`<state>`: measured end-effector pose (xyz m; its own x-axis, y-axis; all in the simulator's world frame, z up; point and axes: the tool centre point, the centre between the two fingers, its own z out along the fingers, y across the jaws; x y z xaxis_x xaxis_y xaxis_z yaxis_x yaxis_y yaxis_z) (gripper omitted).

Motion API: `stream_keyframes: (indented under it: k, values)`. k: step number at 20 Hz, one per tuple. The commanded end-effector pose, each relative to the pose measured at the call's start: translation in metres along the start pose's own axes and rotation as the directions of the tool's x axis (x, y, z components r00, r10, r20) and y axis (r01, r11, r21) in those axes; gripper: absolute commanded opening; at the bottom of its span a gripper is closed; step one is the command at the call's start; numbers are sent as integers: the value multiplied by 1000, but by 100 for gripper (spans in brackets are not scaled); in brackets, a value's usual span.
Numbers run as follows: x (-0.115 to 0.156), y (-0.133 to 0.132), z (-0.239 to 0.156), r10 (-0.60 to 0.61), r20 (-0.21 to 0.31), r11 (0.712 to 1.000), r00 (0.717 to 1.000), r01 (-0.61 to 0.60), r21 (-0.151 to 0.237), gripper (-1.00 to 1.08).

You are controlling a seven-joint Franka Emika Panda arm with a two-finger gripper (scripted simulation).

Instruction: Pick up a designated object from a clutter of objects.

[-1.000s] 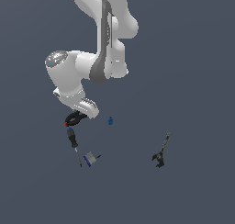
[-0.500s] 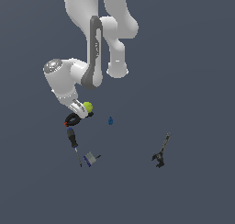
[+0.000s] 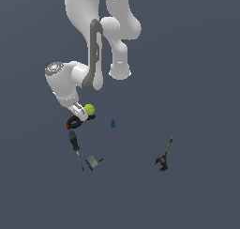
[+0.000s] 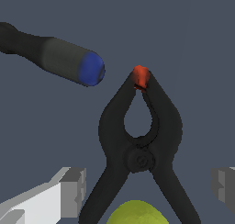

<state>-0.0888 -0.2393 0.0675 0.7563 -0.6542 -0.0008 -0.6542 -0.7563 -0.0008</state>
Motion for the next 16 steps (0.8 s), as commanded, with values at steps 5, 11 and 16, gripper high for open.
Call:
stream_keyframes:
  k: [5, 11, 16]
  values:
    - [-1, 1, 21, 2, 0, 1000, 1000, -2, -1, 100]
    - [-1, 1, 45, 4, 0, 1000, 1000, -4, -1, 100]
    - [-1, 1, 49, 4, 0, 1000, 1000, -4, -1, -100]
